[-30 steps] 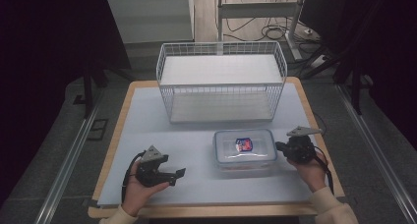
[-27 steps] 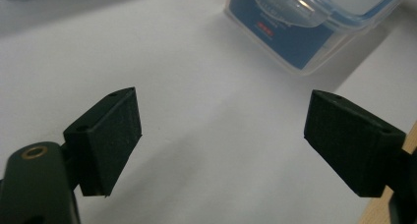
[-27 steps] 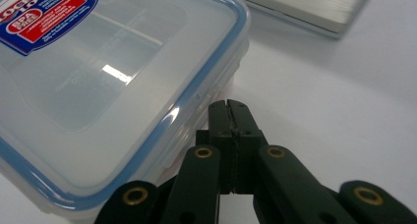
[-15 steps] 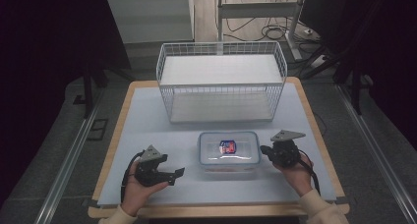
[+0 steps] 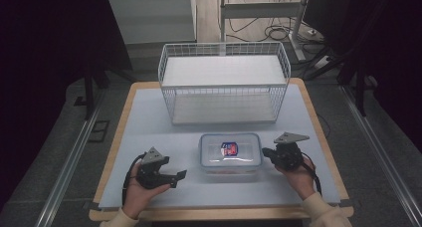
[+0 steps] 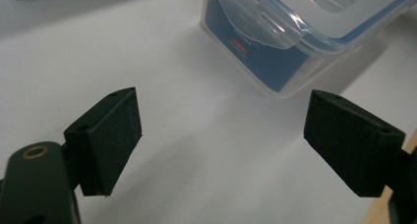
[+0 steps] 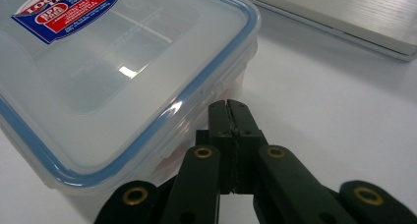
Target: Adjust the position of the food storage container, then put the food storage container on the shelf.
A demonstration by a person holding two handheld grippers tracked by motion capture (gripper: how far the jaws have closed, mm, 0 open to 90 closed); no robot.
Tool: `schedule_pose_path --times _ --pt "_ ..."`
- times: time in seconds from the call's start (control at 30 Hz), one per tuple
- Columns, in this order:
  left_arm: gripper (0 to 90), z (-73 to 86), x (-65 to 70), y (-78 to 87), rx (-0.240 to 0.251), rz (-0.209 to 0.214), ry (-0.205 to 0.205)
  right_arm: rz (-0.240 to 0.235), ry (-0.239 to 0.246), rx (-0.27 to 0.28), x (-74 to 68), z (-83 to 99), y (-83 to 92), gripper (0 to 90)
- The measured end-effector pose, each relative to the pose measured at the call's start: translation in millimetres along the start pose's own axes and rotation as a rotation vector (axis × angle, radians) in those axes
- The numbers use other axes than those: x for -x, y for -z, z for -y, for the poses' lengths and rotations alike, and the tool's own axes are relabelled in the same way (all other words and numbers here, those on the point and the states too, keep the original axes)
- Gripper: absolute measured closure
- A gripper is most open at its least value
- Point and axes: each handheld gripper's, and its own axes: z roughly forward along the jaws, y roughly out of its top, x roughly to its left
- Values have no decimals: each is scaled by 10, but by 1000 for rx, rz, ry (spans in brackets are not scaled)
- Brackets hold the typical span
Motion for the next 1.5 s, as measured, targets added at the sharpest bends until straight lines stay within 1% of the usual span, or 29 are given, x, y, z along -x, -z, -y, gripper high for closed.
schedule_pose_path --times 0.23,0.3,0.33,0.37,0.4,0.43,0.47,0.5,0.57,0.63,0.7,0.77,0.83,0.87,0.9,0.93,1.0,1.07,1.1,1.17,1.23,1.27,1.3,1.4,1.43,1.47,1.5 --pt "143 2 -6 3 2 -4 1 -6 11 -5 -9 8 -17 896" --pt "143 -1 -14 11 5 -4 0 -11 1 11 1 2 8 896" --pt "143 -1 -15 15 6 -5 5 -6 0 20 13 -1 31 895" --pt "143 -2 -21 18 6 -4 4 -2 -14 40 54 2 94 895" --pt "143 -2 -22 19 7 -3 5 -2 -14 40 54 2 94 895" --pt "142 -2 -22 21 9 -3 8 -6 -32 64 101 11 161 895" --pt "142 -2 -22 22 9 -3 8 -6 -32 64 101 11 161 895" --pt "143 -2 -19 26 10 -3 13 -10 -39 74 117 15 184 894" --pt "142 -11 -18 36 15 -1 16 -34 -52 103 152 28 253 894" --pt "142 -29 -24 49 22 5 21 -50 -59 115 164 37 288 891" --pt "143 -45 -28 55 28 11 33 -60 -59 118 165 47 314 882" --pt "143 -61 -26 50 28 8 31 -74 -56 120 166 61 333 857" --pt "142 -79 -21 40 29 14 25 -97 -60 120 166 73 342 814" --pt "143 -87 -14 35 30 15 27 -109 -57 121 163 81 345 773" --pt "143 -94 -12 32 31 18 27 -123 -57 132 148 91 353 607" --pt "143 -98 -11 31 32 22 29 -123 -57 132 148 91 353 607" --pt "142 -99 -16 37 32 32 37 -151 -68 142 148 86 345 467" --pt "143 -106 -23 50 37 42 49 -172 -92 156 147 74 338 385" --pt "142 -113 -31 57 40 48 54 -185 -101 153 145 67 331 343" --pt "143 -132 -37 64 48 47 58 -204 -115 146 137 61 319 297" --pt "143 -143 -40 61 48 51 59 -211 -125 137 135 62 315 283" --pt "143 -147 -41 56 47 55 61 -224 -140 129 134 63 311 261" --pt "143 -151 -37 50 45 58 65 -224 -140 129 134 63 311 261" --pt "147 -168 -31 37 42 91 84 -240 -133 141 134 58 313 233" --pt "149 -177 -27 32 43 102 94 -246 -145 145 135 49 320 202" --pt "149 -188 -29 26 43 112 100 -246 -145 145 135 49 320 202" --pt "150 -198 -31 18 45 123 111 -244 -151 155 142 47 320 183"
